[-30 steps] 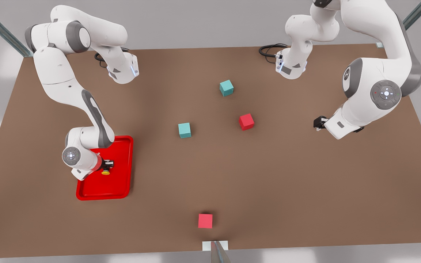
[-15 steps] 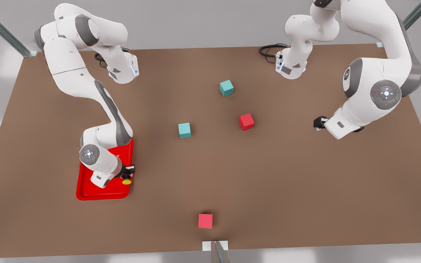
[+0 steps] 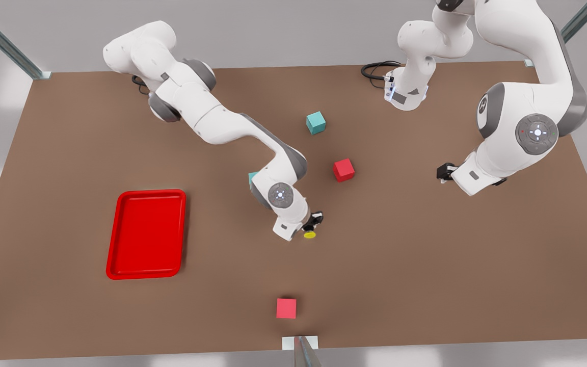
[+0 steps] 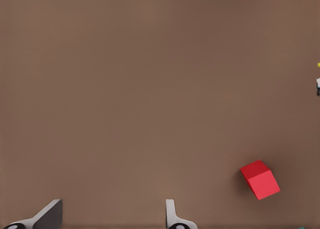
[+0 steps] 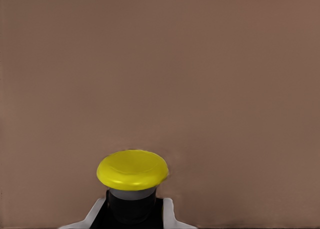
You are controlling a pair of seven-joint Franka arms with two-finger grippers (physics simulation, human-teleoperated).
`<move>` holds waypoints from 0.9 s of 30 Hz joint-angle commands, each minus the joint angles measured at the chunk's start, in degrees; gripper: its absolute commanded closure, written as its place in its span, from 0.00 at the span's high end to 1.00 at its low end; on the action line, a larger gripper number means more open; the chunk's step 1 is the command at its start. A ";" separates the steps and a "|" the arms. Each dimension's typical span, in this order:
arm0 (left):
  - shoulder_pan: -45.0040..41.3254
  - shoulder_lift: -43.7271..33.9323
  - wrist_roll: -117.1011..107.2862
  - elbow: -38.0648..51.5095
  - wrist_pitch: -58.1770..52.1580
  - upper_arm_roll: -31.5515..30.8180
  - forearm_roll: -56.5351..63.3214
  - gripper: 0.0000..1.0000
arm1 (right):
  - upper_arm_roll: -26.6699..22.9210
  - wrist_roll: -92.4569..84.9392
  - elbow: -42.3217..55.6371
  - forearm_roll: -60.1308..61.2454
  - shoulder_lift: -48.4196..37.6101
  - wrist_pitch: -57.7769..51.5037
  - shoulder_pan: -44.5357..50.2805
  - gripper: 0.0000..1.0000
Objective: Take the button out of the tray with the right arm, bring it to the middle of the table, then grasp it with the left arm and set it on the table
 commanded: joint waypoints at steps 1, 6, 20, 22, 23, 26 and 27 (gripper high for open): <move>0.00 0.03 -0.02 0.02 0.27 0.01 -0.01 1.00 | -0.04 43.97 1.00 -0.40 0.72 -0.47 2.15 0.38; 0.09 0.38 -0.02 0.02 0.36 0.01 -0.01 1.00 | -0.13 45.64 1.09 -0.40 1.77 1.38 6.19 0.39; 0.09 0.38 -0.02 0.02 0.53 0.01 -0.01 1.00 | -1.80 43.71 0.91 -0.05 3.62 1.56 7.17 1.00; 0.09 0.38 -0.02 0.02 0.53 0.01 -0.01 1.00 | 1.63 41.95 0.30 0.39 -2.27 -0.81 2.15 1.00; 0.09 0.38 -0.02 0.02 0.53 0.01 -0.01 1.00 | 1.72 37.21 0.21 0.56 -7.10 -7.22 -0.57 1.00; -2.28 1.70 -8.88 0.11 0.62 0.01 0.17 1.00 | 5.67 11.47 0.03 0.65 -19.14 -33.42 -18.58 1.00; -7.81 3.71 -27.23 0.11 0.27 -0.08 -0.18 1.00 | 4.70 0.21 -7.77 0.65 -26.69 -34.39 -24.82 1.00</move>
